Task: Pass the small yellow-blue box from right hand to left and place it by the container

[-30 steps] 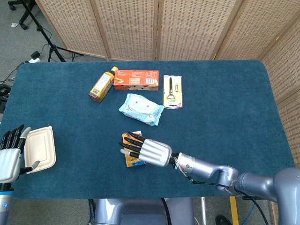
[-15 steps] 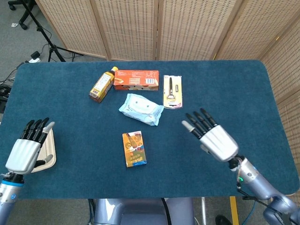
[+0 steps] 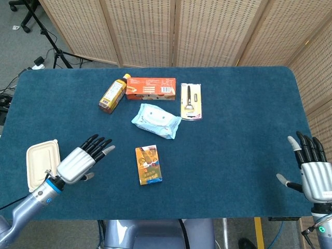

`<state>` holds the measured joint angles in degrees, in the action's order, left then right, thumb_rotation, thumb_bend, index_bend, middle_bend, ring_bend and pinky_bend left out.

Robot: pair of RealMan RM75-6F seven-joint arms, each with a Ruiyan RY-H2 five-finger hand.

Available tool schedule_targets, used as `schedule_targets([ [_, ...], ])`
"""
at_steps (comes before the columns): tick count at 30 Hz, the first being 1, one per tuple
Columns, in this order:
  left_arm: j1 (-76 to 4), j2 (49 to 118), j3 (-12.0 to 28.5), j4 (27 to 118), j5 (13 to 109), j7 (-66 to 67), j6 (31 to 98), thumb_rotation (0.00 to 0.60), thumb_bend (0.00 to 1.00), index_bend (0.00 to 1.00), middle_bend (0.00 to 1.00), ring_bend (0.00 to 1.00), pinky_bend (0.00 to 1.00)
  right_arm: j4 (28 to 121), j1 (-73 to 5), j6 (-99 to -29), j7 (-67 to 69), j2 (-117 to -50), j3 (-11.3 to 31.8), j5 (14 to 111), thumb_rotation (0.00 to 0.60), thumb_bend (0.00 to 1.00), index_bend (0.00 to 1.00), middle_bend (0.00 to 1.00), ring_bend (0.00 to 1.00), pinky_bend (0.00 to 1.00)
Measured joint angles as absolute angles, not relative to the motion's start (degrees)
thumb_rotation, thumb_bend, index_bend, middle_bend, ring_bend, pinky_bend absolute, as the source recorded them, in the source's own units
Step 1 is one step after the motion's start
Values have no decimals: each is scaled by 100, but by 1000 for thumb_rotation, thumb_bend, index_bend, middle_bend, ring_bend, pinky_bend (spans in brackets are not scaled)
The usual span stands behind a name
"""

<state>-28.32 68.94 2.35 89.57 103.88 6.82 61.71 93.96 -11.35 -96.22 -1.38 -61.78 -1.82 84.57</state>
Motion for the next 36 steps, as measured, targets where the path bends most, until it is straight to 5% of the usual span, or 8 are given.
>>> schedule_targets([
  [5,-3370,7147,244,8996,10398,1155,5277,600,0,0,0,0,0,9209,-1008,-9549,297,-6224,-177,8470,600,0,0,0,0,0],
  [28,-4958,9409,881,7930,9278,3862,3516,600,21,3,0,0,0,9041,-814,-9120,1093,-6011,195,8430,600,0,0,0,0,0],
  [30,-5033,9499,897,7878,9203,3922,3476,600,90,98,47,20,73,9046,-797,-9108,1112,-5996,209,8429,600,0,0,0,0,0],
  [34,-5163,9606,880,7861,9077,3935,3400,600,315,518,405,284,371,9057,-764,-9101,1183,-5967,251,8431,600,0,0,0,0,0],
  [36,-5174,9617,852,7877,9063,3887,3419,600,369,616,486,359,442,9054,-752,-9095,1214,-5958,266,8435,600,0,0,0,0,0],
])
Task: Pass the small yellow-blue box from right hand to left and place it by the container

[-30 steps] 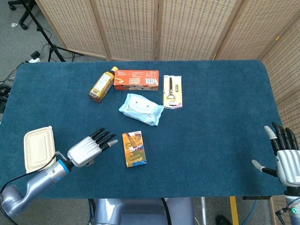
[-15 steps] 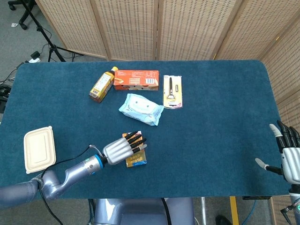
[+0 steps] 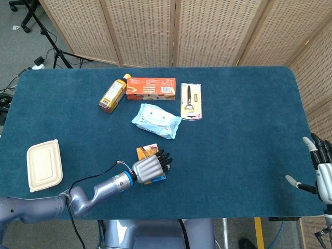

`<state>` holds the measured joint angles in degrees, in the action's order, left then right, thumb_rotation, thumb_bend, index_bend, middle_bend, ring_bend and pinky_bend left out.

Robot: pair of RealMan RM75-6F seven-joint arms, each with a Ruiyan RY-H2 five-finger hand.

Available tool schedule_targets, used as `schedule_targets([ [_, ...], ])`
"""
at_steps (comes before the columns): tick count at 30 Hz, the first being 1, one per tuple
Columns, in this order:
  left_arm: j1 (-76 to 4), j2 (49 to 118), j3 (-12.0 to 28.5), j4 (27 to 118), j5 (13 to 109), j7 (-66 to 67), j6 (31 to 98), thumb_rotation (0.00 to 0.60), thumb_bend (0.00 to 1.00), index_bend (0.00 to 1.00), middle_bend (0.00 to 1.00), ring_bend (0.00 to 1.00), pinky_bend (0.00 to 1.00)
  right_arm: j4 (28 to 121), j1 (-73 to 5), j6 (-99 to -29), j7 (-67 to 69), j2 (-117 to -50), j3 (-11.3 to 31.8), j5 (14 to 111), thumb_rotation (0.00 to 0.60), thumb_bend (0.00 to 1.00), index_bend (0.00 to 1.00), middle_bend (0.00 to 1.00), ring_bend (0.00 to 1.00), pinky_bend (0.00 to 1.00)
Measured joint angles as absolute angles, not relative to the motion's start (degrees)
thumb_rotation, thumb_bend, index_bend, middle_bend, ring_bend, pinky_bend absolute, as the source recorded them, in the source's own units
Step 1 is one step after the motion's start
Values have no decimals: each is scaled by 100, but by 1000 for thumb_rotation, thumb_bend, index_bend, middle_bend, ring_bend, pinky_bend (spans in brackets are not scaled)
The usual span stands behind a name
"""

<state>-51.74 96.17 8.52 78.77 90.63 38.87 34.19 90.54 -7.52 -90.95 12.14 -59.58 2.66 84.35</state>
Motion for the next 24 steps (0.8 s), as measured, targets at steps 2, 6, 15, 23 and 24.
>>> schedule_targets([
  [2,-5176,9611,809,7903,9078,3821,3493,600,400,662,525,396,484,9053,-739,-9090,1256,-5948,281,8441,600,0,0,0,0,0],
  [6,-5154,9515,723,7986,9168,3733,3737,600,410,682,540,411,498,9053,-706,-9090,1316,-5929,310,8474,600,0,0,0,0,0],
  [15,-4988,8752,520,8398,9450,3588,4364,600,410,681,540,411,498,9084,-666,-9079,1253,-5943,325,8593,600,0,0,0,0,0],
  [23,-4615,7746,155,8677,9620,3335,4859,600,398,681,540,408,498,9133,-639,-9059,1203,-5957,345,8656,600,0,0,0,0,0],
  [24,-4560,7638,79,8677,9662,3277,4937,600,390,681,540,407,498,9136,-635,-9059,1199,-5958,348,8663,600,0,0,0,0,0],
])
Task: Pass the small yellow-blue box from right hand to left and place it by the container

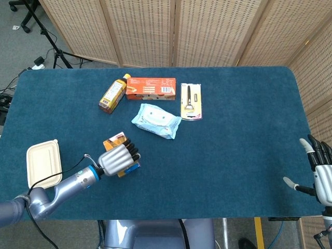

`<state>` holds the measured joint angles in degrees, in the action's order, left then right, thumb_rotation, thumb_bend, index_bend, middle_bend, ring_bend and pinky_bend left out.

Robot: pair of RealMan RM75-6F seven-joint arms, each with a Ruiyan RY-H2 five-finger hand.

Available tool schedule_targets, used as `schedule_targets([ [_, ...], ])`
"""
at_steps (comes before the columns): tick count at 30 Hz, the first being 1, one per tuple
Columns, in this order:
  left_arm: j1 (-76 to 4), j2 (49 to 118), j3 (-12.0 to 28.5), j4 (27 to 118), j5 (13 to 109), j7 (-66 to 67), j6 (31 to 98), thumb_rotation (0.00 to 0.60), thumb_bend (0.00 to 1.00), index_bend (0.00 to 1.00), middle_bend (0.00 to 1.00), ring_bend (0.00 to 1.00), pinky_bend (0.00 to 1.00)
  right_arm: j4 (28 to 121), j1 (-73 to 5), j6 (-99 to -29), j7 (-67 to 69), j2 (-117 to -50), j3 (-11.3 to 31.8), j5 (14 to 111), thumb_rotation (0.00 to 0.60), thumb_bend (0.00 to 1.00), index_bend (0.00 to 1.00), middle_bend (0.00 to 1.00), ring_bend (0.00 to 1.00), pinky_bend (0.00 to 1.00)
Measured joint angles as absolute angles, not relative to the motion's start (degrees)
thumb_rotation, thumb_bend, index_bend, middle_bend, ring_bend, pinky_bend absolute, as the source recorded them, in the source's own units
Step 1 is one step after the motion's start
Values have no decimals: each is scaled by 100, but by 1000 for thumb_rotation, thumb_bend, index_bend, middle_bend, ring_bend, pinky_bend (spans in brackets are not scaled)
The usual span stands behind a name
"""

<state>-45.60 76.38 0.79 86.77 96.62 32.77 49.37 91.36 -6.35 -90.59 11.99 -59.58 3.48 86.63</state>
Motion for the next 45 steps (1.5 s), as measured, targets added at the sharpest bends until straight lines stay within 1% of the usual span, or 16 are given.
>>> schedule_targets([
  [4,-4288,7302,-307,8494,9887,2977,5298,600,368,681,540,406,497,9153,-614,-9079,1169,-5969,356,8709,600,0,0,0,0,0],
  [9,-4059,7210,-612,8108,10151,2460,5640,600,337,681,540,406,496,9165,-584,-9114,1136,-5981,375,8739,600,0,0,0,0,0],
  [14,-3896,7291,-903,7271,10695,1735,6361,600,330,681,540,406,496,9175,-579,-9079,1056,-6009,383,8744,600,0,0,0,0,0],
  [18,-3791,7527,-1060,6259,11041,1043,6991,600,322,668,526,405,496,9193,-573,-9059,964,-6037,395,8751,600,0,0,0,0,0],
  [22,-3663,7920,-1185,5003,11286,263,7632,600,320,661,523,405,496,9217,-573,-9031,873,-6071,419,8753,600,0,0,0,0,0],
  [25,-3566,8228,-1276,4240,11406,-251,7988,600,316,661,523,405,496,9226,-568,-9015,832,-6085,422,8758,600,0,0,0,0,0],
  [28,-3473,8509,-1349,3686,11472,-590,8229,600,302,659,523,405,496,9233,-566,-9005,768,-6101,419,8773,600,0,0,0,0,0],
  [32,-3407,8793,-1399,3211,11498,-867,8441,600,287,651,518,405,496,9252,-561,-8991,681,-6133,416,8804,600,0,0,0,0,0],
  [33,-3404,8841,-1411,3124,11501,-897,8460,600,266,635,499,400,496,9257,-562,-8981,661,-6140,413,8810,600,0,0,0,0,0],
  [35,-3401,8932,-1442,2954,11497,-931,8444,600,169,524,368,324,496,9270,-560,-8972,628,-6160,415,8823,600,0,0,0,0,0],
  [36,-3403,8950,-1452,2912,11490,-925,8407,600,91,402,230,231,487,9270,-558,-8979,627,-6165,420,8827,600,0,0,0,0,0],
  [37,-3406,8958,-1461,2891,11473,-903,8327,600,30,257,102,133,468,9269,-553,-8991,633,-6169,429,8832,600,0,0,0,0,0],
  [39,-3417,8959,-1467,2917,11430,-871,8178,600,0,69,4,30,423,9261,-542,-9003,638,-6167,443,8831,600,0,0,0,0,0],
  [40,-3427,8956,-1468,2951,11413,-855,8110,600,0,13,0,8,404,9257,-538,-9005,637,-6166,449,8825,600,0,0,0,0,0],
  [41,-3437,8952,-1469,2976,11407,-837,8098,600,0,0,0,2,396,9255,-535,-9004,637,-6165,452,8816,600,0,0,0,0,0],
  [45,-3499,8902,-1476,3118,11405,-764,8301,600,0,0,0,0,381,9257,-525,-8966,634,-6163,467,8778,600,0,0,0,0,0],
])
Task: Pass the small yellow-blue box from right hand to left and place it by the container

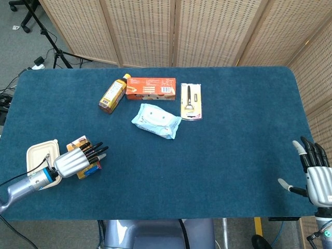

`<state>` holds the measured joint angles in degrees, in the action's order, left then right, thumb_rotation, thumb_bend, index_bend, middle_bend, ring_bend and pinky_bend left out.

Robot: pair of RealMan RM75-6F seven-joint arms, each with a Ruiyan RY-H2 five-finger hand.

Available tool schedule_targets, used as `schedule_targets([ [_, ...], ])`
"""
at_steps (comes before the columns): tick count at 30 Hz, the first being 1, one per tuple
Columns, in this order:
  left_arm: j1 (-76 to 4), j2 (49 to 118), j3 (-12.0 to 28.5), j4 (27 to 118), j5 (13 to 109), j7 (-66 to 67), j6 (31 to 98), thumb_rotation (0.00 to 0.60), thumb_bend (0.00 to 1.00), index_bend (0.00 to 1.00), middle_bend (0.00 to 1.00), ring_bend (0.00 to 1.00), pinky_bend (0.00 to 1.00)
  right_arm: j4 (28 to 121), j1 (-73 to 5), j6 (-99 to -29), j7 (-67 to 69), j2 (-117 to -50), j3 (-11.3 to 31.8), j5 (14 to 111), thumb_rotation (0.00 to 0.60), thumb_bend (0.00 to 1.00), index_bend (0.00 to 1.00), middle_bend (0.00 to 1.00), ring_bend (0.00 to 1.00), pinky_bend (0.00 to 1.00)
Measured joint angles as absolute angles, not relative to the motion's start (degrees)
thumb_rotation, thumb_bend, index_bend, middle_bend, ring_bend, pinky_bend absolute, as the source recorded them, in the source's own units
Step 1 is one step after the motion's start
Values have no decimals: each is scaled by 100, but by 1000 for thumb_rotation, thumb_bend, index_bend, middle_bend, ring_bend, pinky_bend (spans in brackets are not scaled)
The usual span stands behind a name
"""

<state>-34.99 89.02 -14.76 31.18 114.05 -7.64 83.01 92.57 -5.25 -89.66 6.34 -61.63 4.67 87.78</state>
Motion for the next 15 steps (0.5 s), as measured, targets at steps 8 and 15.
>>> schedule_targets([
  [8,-3562,8609,-1553,3361,11433,-538,8439,600,0,0,0,0,369,9295,-509,-8950,626,-6152,482,8780,600,0,0,0,0,0],
  [15,-3553,8425,-1667,3517,11465,-282,8310,600,0,0,0,0,355,9326,-490,-8963,623,-6144,505,8775,600,0,0,0,0,0],
])
